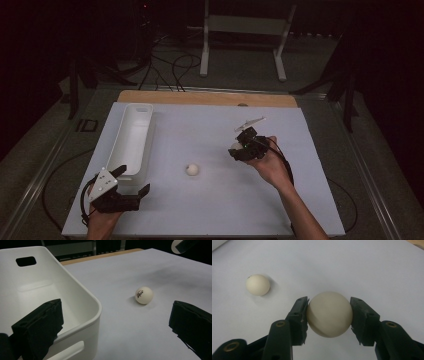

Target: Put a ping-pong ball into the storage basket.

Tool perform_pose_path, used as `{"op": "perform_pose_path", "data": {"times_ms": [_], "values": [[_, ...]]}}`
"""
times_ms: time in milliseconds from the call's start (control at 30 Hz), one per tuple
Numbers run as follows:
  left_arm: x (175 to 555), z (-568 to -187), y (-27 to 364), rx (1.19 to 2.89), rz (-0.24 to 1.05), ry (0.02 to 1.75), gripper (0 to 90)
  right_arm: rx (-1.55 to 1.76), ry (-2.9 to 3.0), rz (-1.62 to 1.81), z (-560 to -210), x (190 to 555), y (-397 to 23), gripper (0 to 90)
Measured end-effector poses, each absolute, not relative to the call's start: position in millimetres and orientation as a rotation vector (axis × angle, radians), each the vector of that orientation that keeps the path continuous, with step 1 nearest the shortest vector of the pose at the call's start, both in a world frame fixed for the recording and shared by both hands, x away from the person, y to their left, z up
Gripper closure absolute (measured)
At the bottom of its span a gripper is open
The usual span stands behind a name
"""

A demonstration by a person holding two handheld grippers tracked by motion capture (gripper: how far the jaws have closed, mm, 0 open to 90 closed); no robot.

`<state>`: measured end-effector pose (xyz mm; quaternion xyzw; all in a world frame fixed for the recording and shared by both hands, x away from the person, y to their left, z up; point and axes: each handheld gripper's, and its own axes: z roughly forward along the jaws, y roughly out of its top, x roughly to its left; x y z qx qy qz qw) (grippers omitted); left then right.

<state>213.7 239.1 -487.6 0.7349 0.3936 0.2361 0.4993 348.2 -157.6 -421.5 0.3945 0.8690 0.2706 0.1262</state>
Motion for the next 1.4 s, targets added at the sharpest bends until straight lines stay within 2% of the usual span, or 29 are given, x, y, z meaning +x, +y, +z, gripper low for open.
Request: {"op": "perform_pose_path", "data": {"times_ms": [1400], "values": [[213.4,-487.6,239.9,1.775,0.571,0.953,0.0,1.063,2.582,0.821,-402.1,360.6,-118.1,50.3]]}}
